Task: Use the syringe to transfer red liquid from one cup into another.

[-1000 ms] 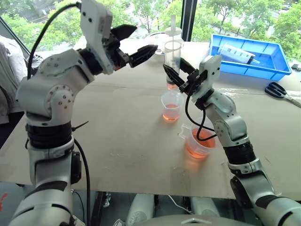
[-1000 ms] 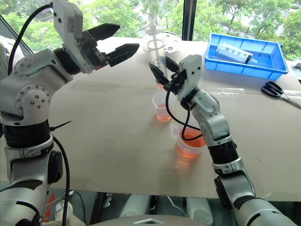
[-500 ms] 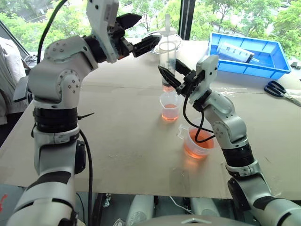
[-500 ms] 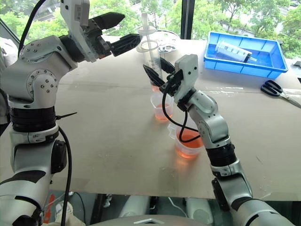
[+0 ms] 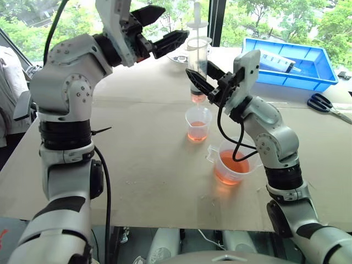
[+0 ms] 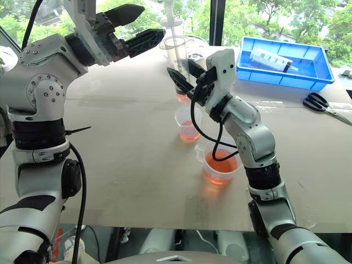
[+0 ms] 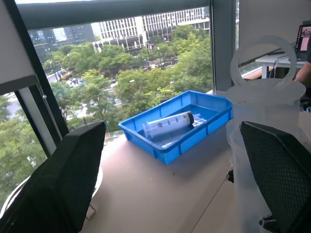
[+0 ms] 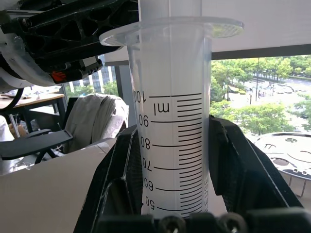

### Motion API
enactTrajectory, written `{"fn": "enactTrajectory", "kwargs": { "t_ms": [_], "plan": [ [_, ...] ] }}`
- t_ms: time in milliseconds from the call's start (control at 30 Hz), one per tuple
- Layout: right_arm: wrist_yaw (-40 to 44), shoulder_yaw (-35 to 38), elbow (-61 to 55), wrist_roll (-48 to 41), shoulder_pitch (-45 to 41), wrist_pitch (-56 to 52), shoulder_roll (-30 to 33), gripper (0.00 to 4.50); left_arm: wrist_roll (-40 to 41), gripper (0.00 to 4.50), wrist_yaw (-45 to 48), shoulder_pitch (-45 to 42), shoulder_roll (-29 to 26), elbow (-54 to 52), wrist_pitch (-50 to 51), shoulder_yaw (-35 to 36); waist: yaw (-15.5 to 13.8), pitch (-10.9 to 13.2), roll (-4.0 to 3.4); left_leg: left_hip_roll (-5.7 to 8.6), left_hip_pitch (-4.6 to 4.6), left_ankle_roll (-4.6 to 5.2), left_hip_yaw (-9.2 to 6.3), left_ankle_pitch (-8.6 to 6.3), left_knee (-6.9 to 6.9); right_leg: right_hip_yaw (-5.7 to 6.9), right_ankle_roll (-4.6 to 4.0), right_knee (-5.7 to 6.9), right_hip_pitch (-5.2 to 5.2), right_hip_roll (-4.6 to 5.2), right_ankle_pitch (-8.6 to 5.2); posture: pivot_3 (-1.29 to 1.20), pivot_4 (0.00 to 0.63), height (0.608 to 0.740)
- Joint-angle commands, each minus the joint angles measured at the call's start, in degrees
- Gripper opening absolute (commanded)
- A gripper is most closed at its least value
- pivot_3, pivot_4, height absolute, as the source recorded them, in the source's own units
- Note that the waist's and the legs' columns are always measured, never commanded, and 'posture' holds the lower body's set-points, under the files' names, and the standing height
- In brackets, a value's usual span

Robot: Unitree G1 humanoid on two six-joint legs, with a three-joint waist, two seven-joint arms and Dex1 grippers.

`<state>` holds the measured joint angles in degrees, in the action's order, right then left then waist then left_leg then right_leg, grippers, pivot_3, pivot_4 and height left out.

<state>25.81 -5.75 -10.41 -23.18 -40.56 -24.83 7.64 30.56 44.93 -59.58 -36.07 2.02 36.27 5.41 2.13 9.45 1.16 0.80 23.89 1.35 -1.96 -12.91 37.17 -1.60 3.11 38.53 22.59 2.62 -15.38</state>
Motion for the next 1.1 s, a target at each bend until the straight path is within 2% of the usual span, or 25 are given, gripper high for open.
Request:
{"fn": "enactTrajectory", "kwargs": {
  "t_ms": [33, 300, 500, 733, 1100],
  "plan": [
    [0.87, 0.65, -2.07, -1.01, -1.05, -0.5, 0.24, 1.44, -0.12, 4.5, 0.96, -2.58, 0.17, -0.17, -1.77, 0.68, -0.01, 0.0, 0.0, 0.0, 0.0, 0.0, 0.0, 0.0, 0.0, 0.0, 0.0, 0.0, 0.0, 0.0, 0.0, 0.0, 0.15, 0.74],
    [-0.66, 1.81, -1.45, -0.65, -1.63, -2.46, 0.55, 1.44, 0.66, 4.5, 2.34, -3.41, -0.14, 0.02, -1.03, 1.21, 0.02, 0.01, 0.0, 0.0, 0.0, 0.0, 0.01, 0.0, 0.0, -0.01, 0.0, 0.0, 0.01, 0.0, 0.0, 0.0, 0.15, 0.74],
    [-2.67, 4.93, -2.01, -3.59, -3.34, -3.47, -1.97, 1.44, -4.07, 4.5, 2.62, 0.13, -4.07, 2.55, -0.55, -1.26, 0.24, 0.03, -0.03, 0.0, -0.01, 0.0, 0.03, 0.0, -0.05, -0.05, 0.0, 0.02, 0.05, -0.01, 0.0, 0.0, 0.15, 0.74],
    [-1.02, 2.54, -1.94, -2.08, -2.16, -4.2, -0.11, 1.44, -2.0, 4.5, 1.59, -3.4, -1.38, 2.86, -0.45, 0.96, -0.18, 0.05, -0.01, 0.01, 0.04, 0.01, 0.02, 0.0, -0.04, -0.01, 0.0, -0.02, 0.06, 0.02, 0.0, 0.0, 0.15, 0.74],
    [0.85, 0.55, -2.14, -0.8, -1.51, -5.08, 1.96, 1.44, -2.9, 4.5, 3.72, -6.71, 0.07, 5.01, -2.27, -0.6, 0.2, 0.06, 0.0, 0.0, 0.06, 0.01, 0.02, 0.0, -0.05, -0.02, 0.0, 0.02, 0.1, -0.01, 0.0, 0.0, 0.15, 0.74]
  ]
}}
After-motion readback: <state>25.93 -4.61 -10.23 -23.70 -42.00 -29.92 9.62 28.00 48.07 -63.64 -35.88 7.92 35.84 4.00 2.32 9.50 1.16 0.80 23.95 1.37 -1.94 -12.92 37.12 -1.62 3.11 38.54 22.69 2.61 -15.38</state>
